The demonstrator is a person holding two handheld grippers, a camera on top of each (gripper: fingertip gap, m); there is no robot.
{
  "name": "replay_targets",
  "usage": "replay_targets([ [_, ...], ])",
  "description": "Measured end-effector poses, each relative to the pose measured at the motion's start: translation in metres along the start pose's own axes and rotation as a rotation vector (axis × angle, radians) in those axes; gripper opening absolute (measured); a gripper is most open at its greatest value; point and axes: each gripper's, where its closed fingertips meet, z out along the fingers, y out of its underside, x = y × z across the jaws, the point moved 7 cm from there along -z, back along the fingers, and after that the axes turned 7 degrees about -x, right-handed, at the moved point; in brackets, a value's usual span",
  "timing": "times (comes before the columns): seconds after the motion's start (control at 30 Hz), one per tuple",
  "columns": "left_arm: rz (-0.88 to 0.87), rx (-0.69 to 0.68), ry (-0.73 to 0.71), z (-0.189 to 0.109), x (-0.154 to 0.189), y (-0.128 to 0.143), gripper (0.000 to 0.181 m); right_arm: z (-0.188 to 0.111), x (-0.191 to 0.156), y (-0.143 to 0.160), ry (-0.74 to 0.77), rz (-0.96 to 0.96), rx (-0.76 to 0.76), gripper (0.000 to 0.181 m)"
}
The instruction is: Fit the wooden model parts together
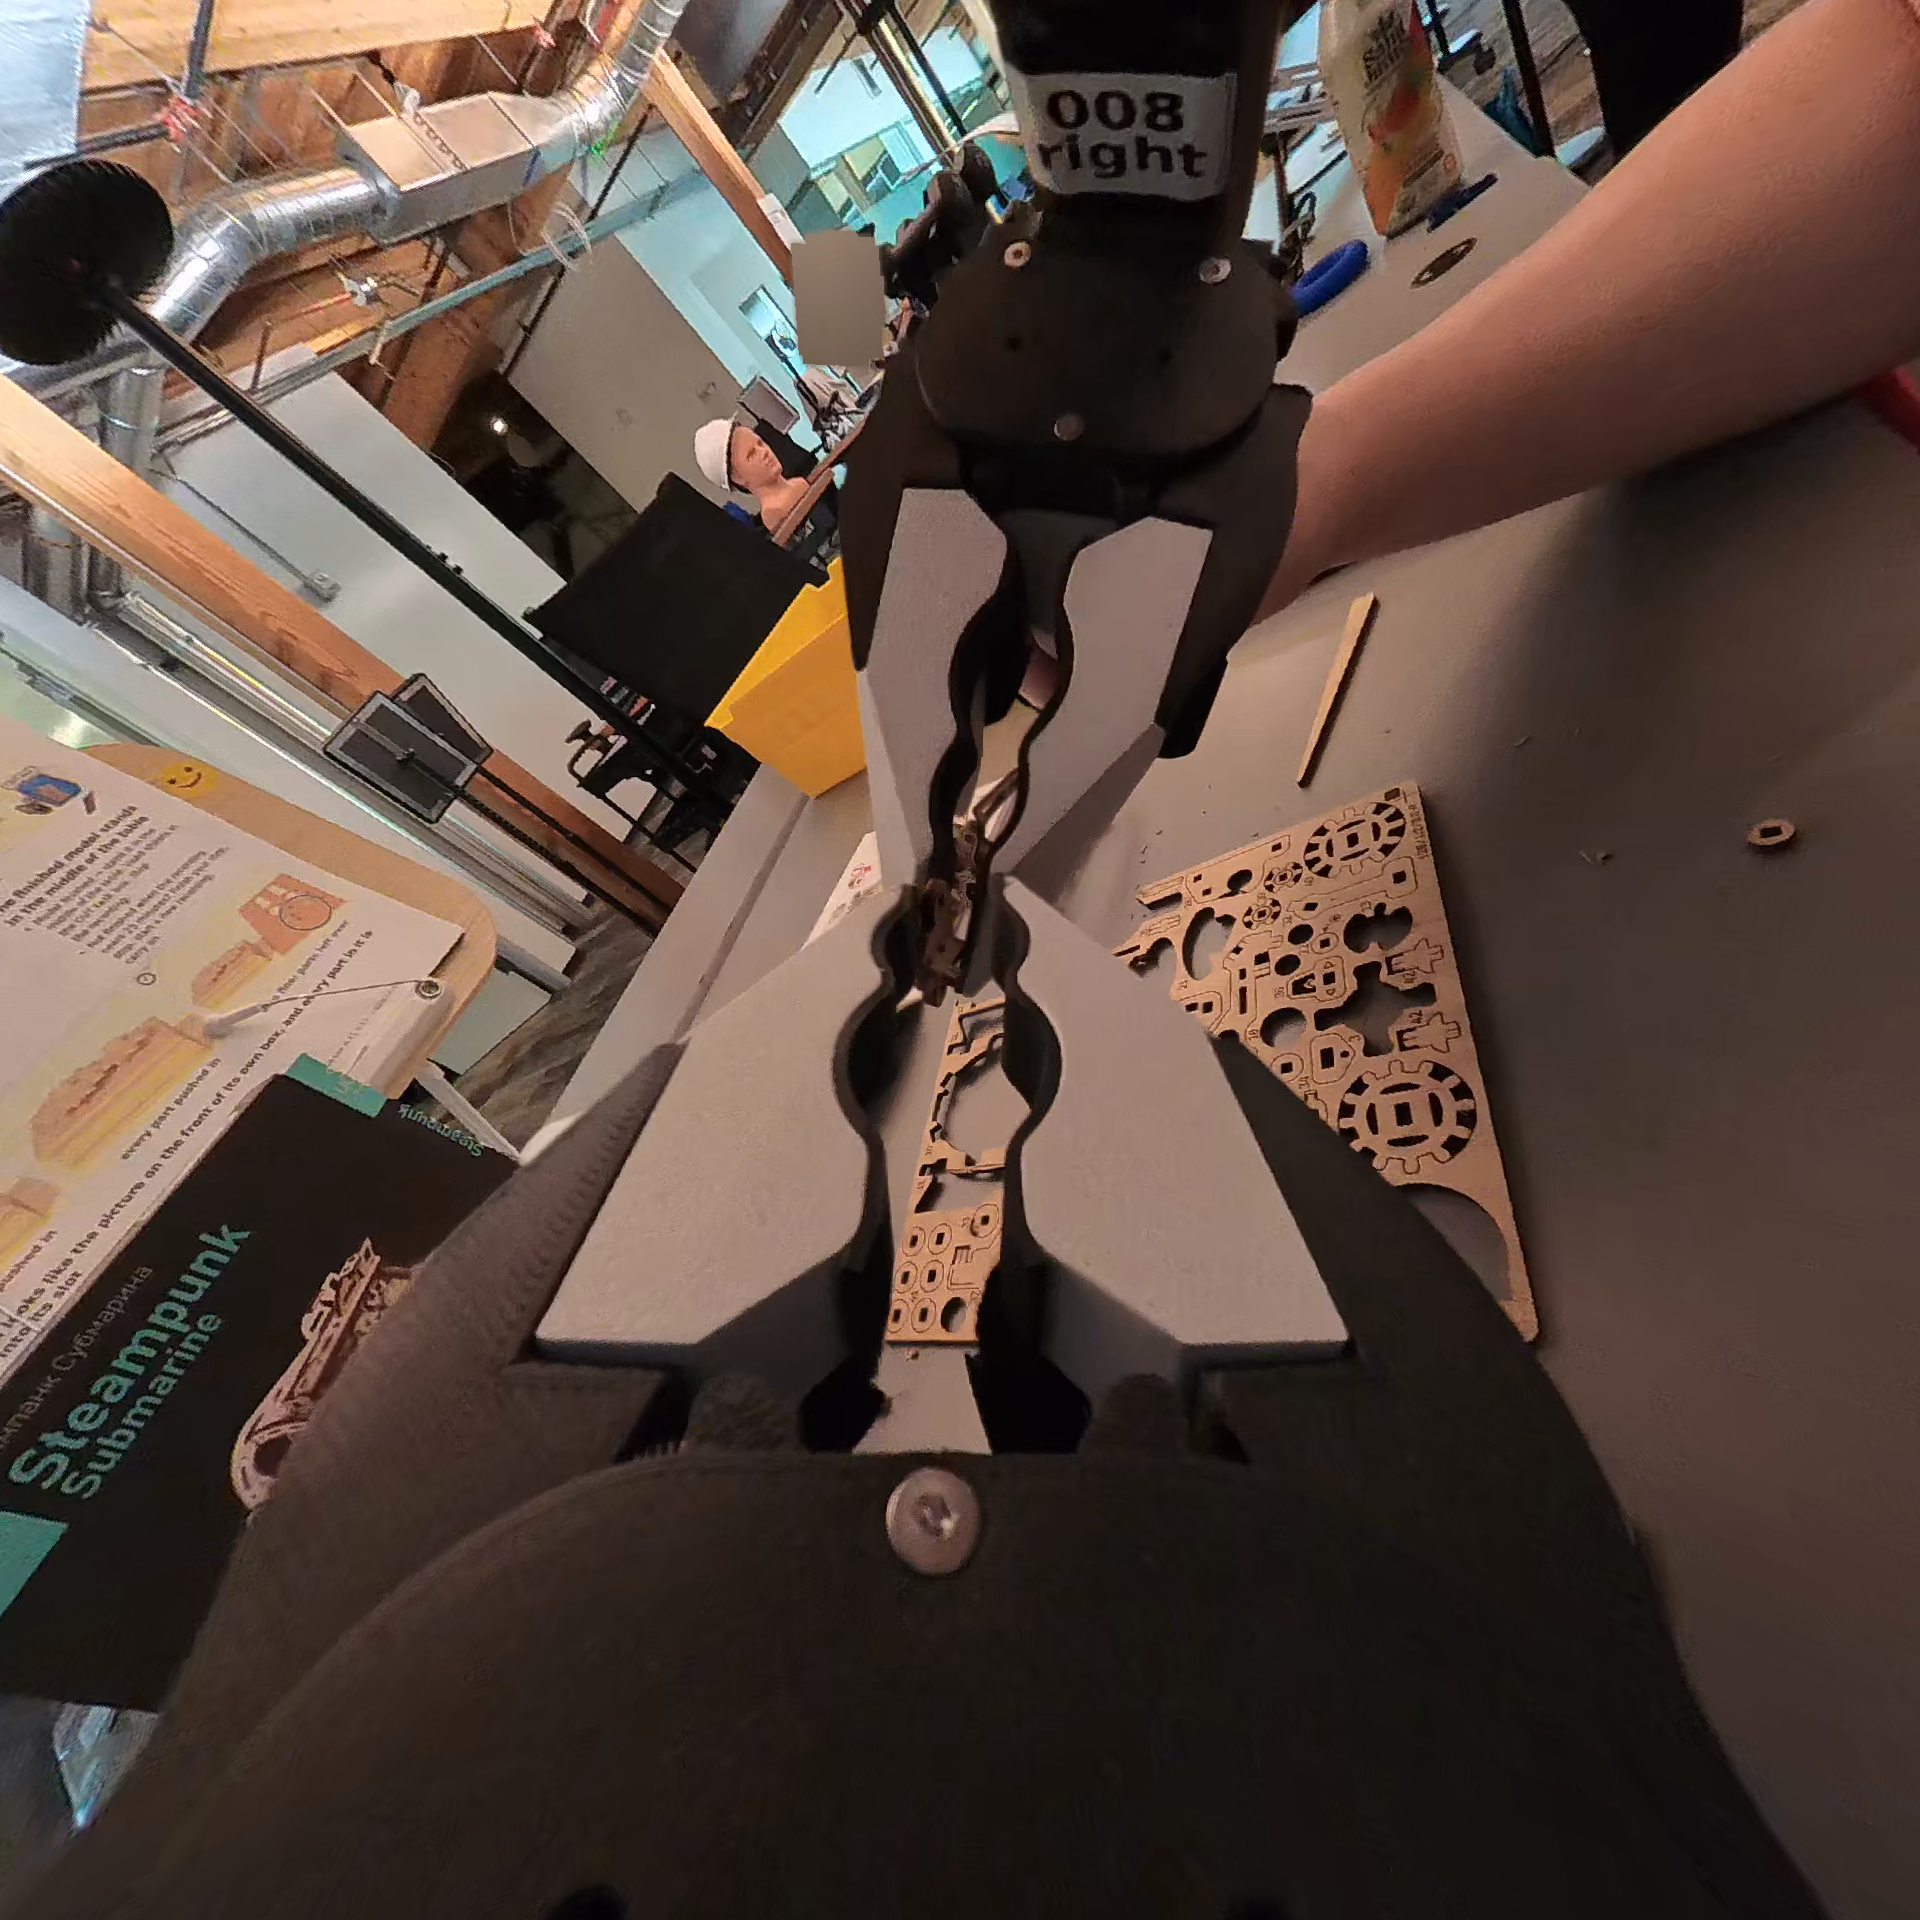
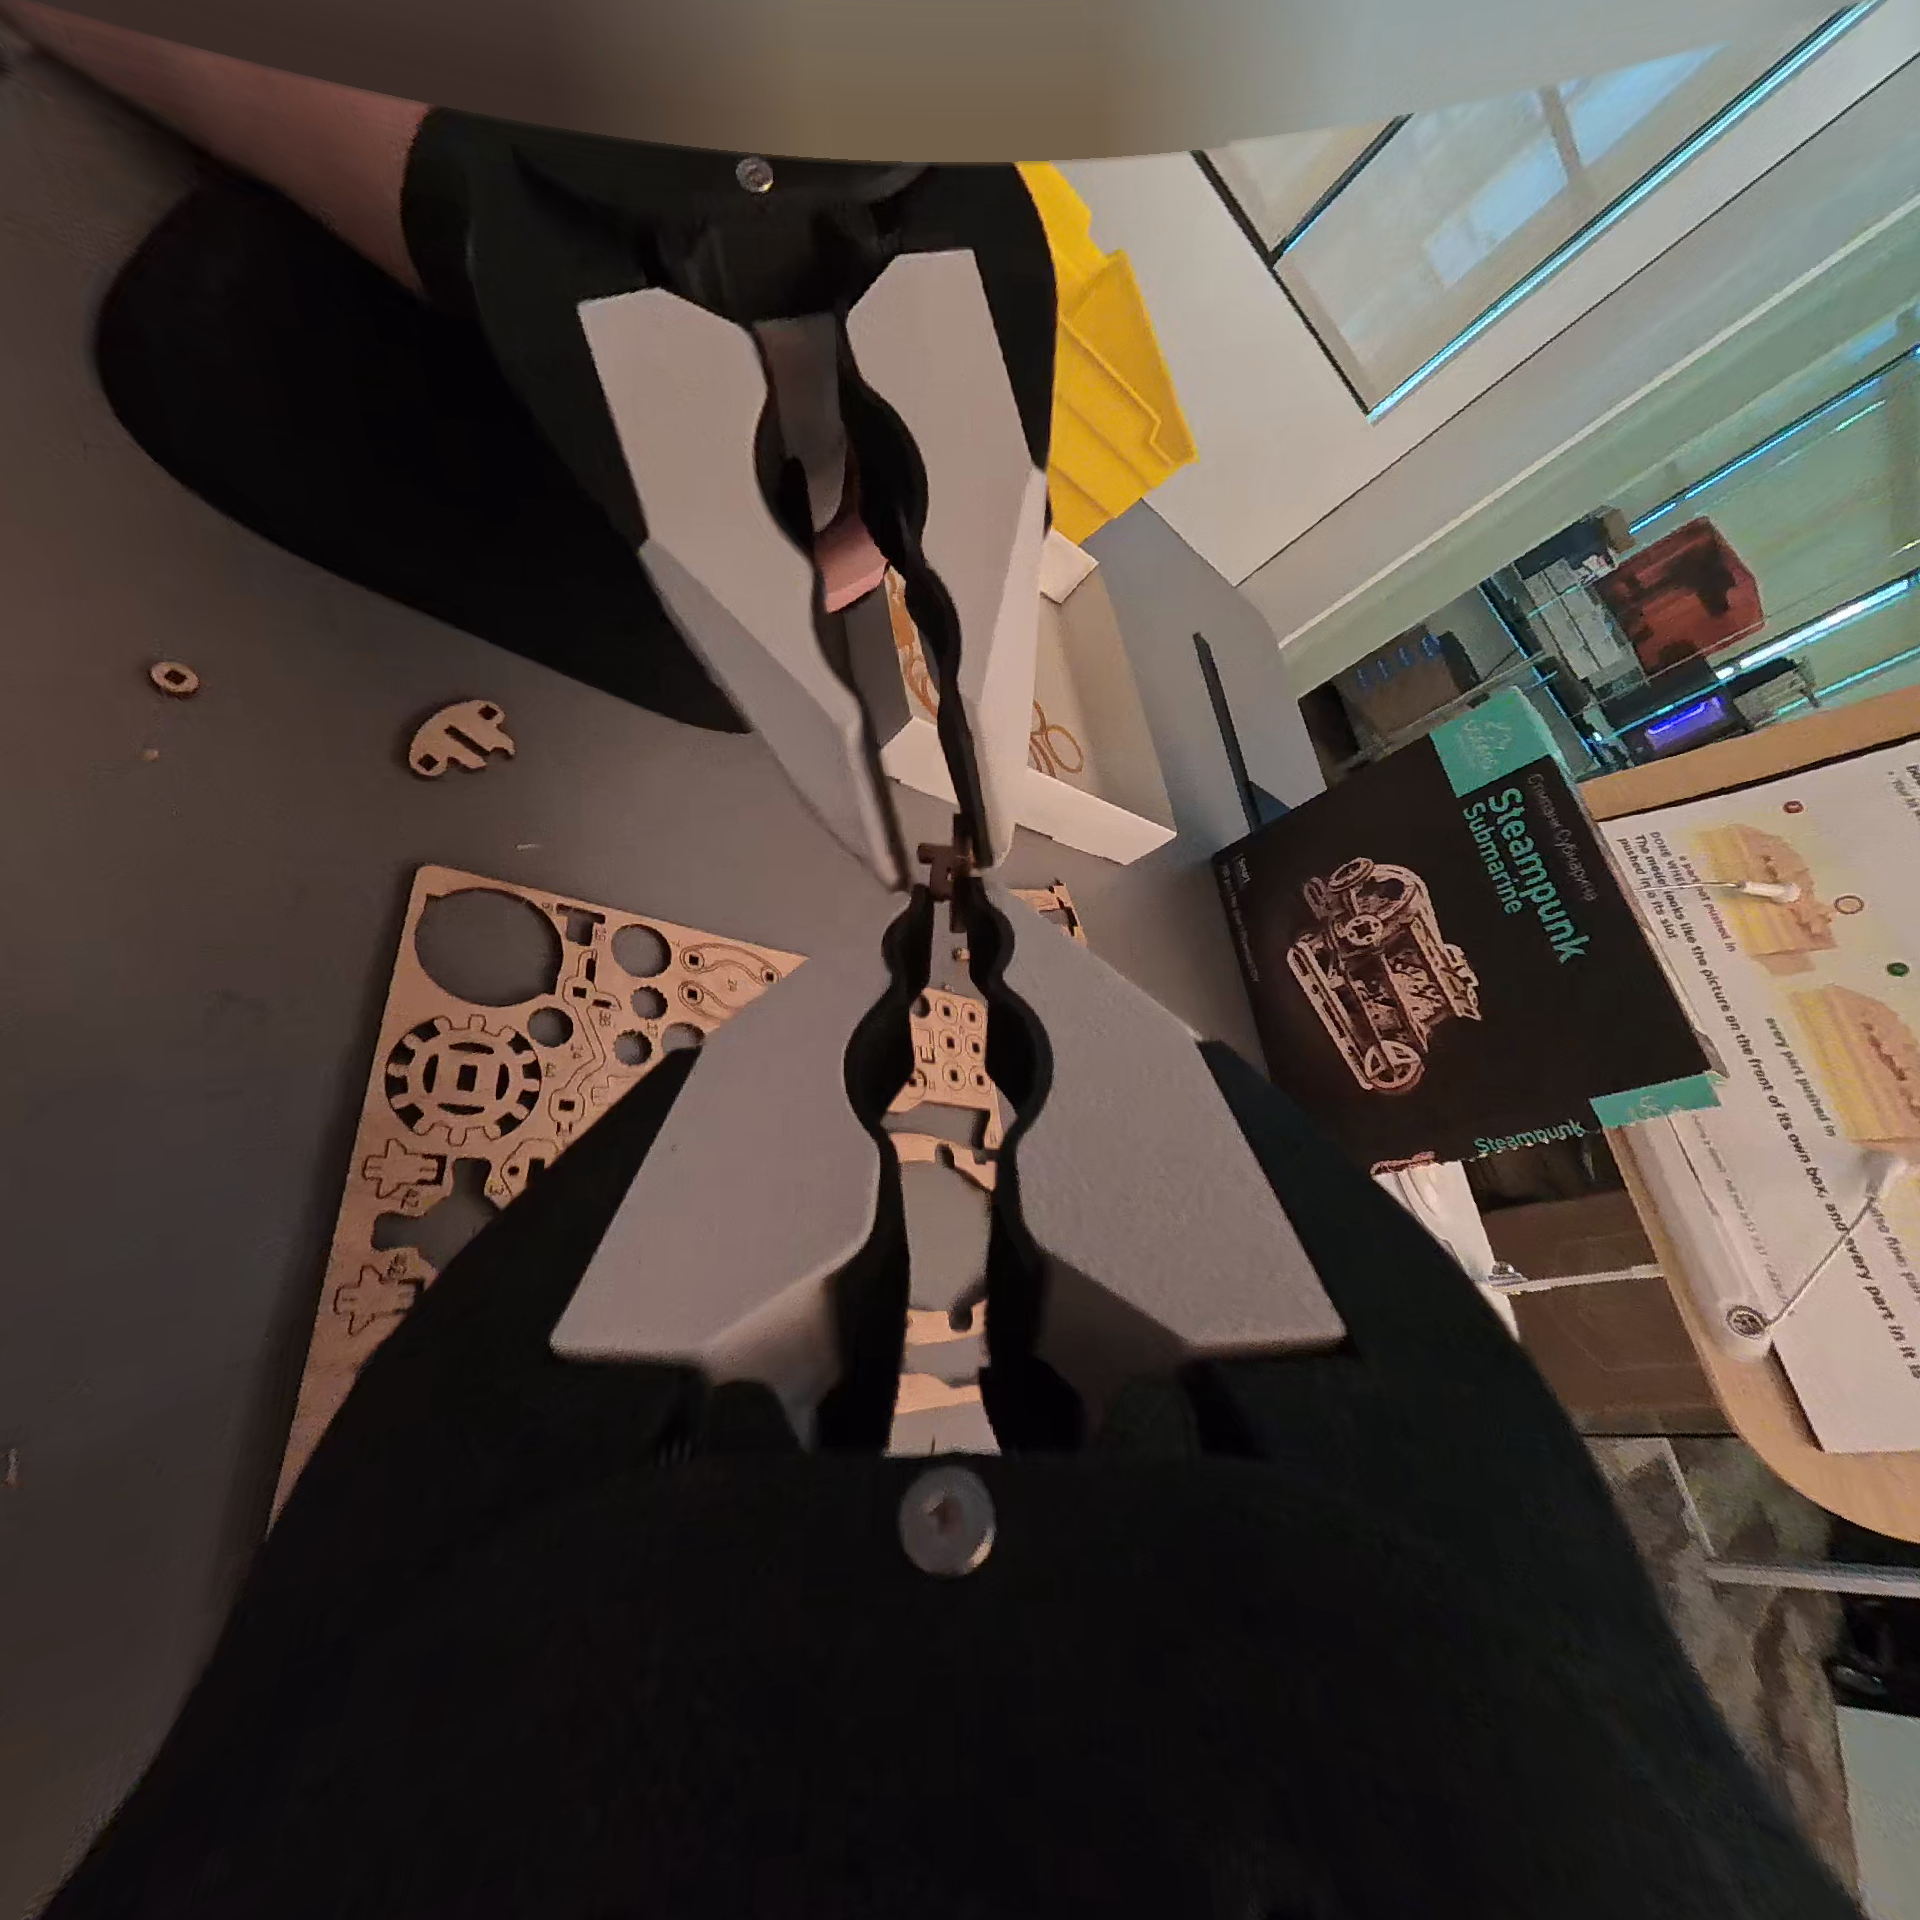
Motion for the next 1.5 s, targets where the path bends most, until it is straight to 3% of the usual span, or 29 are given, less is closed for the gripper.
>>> replay_targets([
  [0.07, -0.011, -0.006, 0.005, 0.0, -0.001, 0.001, 0.003, 0.0, -0.002, 0.001, -0.005, -0.037, -0.02, 0.005],
  [0.3, -0.002, -0.047, 0.027, 0.003, 0.001, 0.004, 0.003, 0.001, -0.004, 0.003, -0.004, -0.087, -0.069, 0.005],
  [0.67, -0.119, 0.202, 0.009, -0.018, -0.012, -0.015, 0.001, -0.012, 0.005, -0.006, -0.032, 0.086, 0.193, 0.015],
  [1.17, -0.405, 0.248, 0.21, -0.012, -0.017, -0.01, 0.001, -0.016, 0.003, -0.011, -0.129, 0.179, 0.293, 0.011],
  [1.5, -0.424, 0.232, 0.196, -0.012, -0.021, -0.006, 0.001, -0.019, 0.01, -0.009, -0.142, 0.259, 0.315, 0.007],
])
